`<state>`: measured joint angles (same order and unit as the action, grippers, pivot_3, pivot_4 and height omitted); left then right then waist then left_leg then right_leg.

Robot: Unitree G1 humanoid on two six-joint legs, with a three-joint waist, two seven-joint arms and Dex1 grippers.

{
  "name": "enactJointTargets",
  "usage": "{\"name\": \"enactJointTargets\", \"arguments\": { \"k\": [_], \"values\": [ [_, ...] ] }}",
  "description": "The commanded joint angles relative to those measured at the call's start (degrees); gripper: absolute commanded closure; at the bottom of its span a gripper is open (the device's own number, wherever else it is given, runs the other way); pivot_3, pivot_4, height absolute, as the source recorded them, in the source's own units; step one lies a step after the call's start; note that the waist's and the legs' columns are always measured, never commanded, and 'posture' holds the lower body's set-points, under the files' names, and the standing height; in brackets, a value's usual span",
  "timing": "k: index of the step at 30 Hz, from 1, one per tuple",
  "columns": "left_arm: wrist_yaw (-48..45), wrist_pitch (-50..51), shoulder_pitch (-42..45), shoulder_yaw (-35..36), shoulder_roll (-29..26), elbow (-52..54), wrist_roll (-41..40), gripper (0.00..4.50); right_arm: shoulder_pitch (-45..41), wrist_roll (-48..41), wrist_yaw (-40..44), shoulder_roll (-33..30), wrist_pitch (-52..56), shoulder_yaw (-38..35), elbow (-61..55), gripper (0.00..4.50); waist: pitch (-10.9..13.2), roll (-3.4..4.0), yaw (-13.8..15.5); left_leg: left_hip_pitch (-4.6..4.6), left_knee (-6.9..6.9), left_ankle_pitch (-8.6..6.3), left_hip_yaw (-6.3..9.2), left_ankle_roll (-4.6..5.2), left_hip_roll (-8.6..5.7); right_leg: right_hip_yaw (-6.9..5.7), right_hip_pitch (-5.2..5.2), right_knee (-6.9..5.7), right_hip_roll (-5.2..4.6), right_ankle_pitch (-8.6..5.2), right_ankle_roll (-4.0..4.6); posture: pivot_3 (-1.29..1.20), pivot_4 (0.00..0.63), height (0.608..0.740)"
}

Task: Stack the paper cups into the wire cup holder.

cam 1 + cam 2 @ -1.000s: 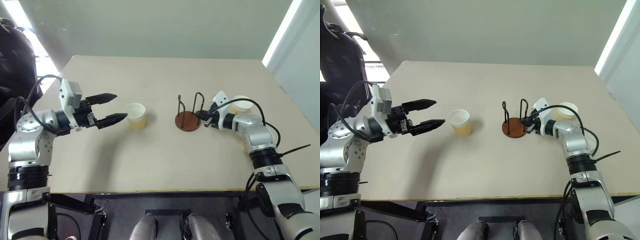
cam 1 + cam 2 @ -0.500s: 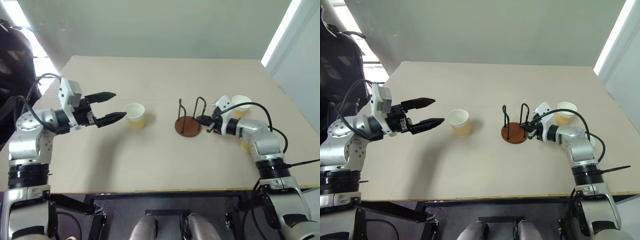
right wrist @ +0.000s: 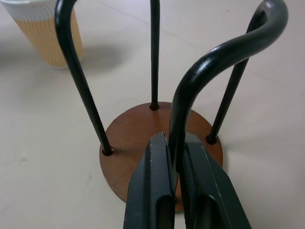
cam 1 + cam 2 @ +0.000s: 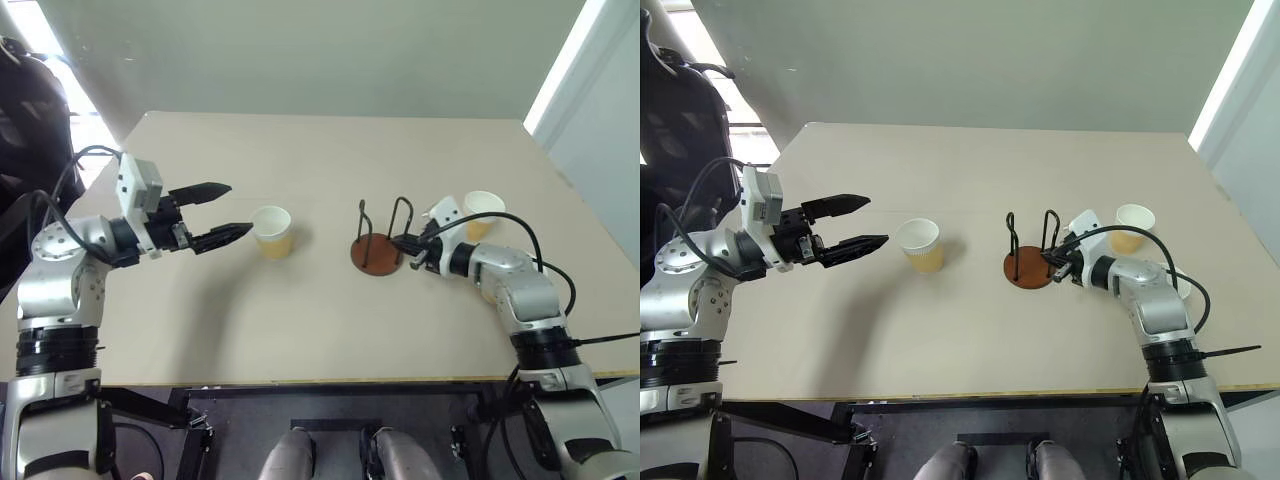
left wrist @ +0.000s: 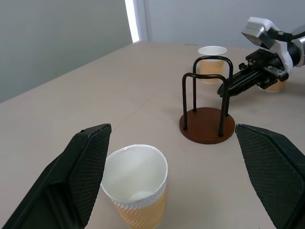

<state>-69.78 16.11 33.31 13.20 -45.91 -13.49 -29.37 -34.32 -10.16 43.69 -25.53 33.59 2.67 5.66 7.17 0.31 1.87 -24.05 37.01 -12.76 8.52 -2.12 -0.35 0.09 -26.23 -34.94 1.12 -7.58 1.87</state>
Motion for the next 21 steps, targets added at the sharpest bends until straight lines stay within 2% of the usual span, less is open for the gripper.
{"name": "enactJointTargets", "arguments": {
  "k": [1,21],
  "values": [
    [-0.26,-1.3,1.11,0.81,-1.04,0.26,0.27,0.0,1.52,-1.88,-0.92,-1.07,2.41,-1.56,-6.1,4.48,0.0,0.0,0.0,0.0,0.01,0.0,0.0,0.0,0.0,0.0,0.0,0.0,0.0,0.0,0.0,0.0,0.15,0.74],
    [-1.02,-2.72,2.56,0.16,-0.61,-1.71,1.15,0.0,5.51,-5.91,-5.19,0.86,10.1,0.0,-17.92,4.48,0.0,-0.01,-0.02,-0.01,0.06,0.05,-0.03,0.04,-0.01,0.01,0.04,0.04,0.0,-0.03,-0.14,0.0,0.15,0.74]
  ]
}}
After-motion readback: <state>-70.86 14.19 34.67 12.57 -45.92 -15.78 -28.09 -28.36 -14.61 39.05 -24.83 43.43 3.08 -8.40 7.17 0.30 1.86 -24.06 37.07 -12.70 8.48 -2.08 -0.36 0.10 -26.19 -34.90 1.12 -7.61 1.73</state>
